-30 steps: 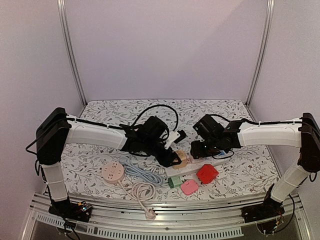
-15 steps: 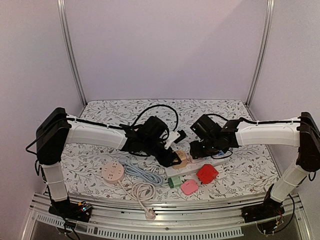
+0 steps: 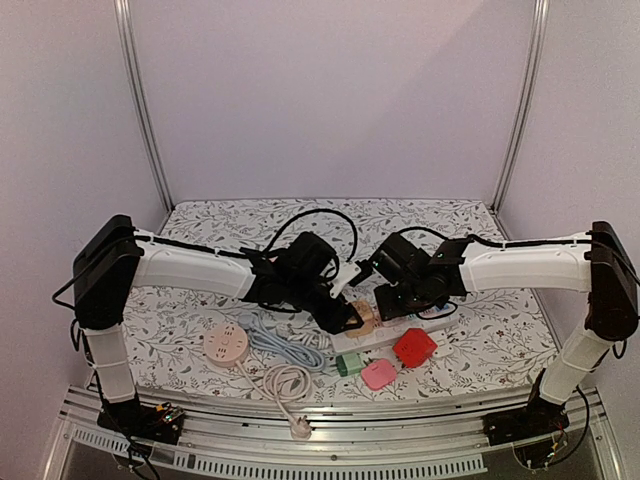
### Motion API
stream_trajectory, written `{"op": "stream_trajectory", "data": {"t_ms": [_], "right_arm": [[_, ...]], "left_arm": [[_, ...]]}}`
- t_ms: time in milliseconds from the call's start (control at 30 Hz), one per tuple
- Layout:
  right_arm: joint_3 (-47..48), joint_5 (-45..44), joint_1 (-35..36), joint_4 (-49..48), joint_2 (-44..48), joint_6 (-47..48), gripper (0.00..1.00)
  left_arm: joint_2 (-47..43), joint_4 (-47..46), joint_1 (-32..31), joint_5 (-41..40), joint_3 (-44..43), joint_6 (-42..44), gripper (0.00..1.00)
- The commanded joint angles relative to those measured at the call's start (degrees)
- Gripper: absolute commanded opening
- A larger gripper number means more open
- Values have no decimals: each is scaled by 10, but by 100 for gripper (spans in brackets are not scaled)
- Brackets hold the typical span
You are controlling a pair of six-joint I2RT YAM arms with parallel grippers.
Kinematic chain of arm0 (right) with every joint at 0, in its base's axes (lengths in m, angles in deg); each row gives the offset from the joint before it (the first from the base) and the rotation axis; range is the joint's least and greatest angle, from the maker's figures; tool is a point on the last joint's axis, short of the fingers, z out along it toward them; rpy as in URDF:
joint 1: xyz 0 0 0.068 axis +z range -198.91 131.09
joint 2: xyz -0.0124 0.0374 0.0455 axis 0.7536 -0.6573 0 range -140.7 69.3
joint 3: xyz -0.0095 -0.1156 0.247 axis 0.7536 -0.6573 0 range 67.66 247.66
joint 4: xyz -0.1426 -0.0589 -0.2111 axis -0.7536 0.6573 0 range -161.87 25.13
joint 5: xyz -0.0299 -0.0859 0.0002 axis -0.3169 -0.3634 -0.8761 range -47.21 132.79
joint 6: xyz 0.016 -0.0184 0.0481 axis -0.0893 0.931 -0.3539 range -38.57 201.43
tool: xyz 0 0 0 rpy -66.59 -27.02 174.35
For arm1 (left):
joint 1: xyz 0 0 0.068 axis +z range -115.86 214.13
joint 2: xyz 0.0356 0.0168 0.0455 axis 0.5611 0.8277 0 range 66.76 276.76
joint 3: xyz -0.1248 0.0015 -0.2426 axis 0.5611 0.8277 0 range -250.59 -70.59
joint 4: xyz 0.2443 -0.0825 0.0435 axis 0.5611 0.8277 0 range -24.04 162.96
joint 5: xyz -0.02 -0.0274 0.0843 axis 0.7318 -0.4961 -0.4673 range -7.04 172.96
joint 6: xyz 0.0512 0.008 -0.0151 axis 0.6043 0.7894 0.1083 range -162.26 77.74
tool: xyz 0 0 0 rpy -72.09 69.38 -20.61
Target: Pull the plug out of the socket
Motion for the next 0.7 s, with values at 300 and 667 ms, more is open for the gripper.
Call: {"op": "stream_trajectory", "data": {"t_ms": [300, 667], "right_arm": [[14, -29, -23, -5, 69, 2, 25], [-7, -11, -84, -26, 92, 9, 25]], "left_arm": [[20, 37, -7, -11, -2, 3, 34], [16, 39, -7, -20, -1, 3, 34]]}}
